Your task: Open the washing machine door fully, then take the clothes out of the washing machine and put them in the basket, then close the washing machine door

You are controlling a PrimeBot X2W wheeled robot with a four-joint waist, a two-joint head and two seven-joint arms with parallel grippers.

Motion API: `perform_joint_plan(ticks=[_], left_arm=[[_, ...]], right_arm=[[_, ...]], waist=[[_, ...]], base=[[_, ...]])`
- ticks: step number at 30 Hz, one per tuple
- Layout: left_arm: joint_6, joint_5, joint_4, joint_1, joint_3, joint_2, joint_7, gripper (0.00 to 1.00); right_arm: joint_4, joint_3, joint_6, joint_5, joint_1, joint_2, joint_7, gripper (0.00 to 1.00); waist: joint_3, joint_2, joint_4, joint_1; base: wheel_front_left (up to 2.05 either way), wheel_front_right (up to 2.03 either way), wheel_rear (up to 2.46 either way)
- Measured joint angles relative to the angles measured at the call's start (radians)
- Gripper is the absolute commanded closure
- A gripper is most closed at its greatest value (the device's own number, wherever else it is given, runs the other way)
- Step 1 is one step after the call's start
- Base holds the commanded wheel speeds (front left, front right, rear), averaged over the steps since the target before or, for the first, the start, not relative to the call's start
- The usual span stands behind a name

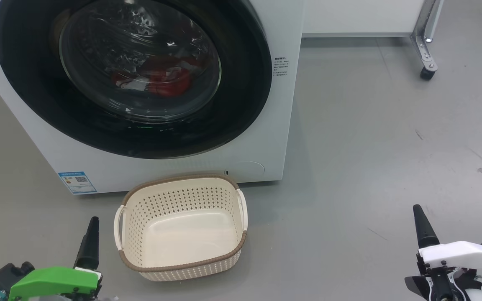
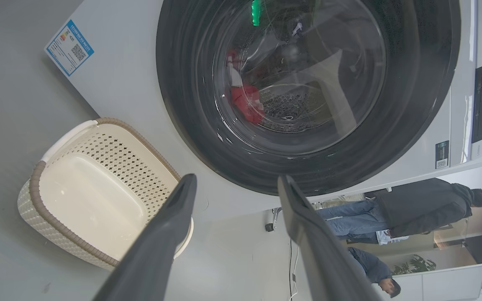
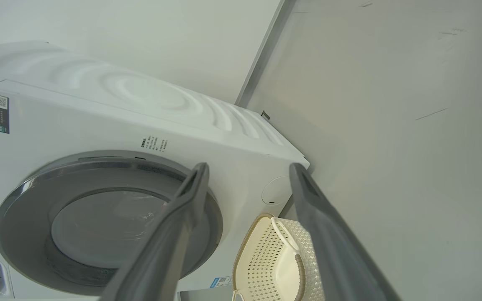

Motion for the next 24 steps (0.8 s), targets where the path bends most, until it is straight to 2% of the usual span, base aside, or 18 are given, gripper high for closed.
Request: perform_joint_plan(ticks=[13,24], left_arm=[[0.003,0.218,-0.001,-0.035,-0.057,0.037,-0.045,0.0],[0.03,0.44,-0.026,-0.046,-0.11,0.059,-0.086,0.0]], right_arm=[[-0.005,0.063,-0.002,-0.23,-0.029,-0.025,-0.043,0.0],[-0.008,0.132,-0.029,-0.456,-0.047,-0.06,-0.079,0.0]], waist=[[0.001,0.0,0.003,0.0],[-0.002,0.0,0.009,0.0]], base=[[0.0,0.0,0.0],[0.0,0.0,0.0]])
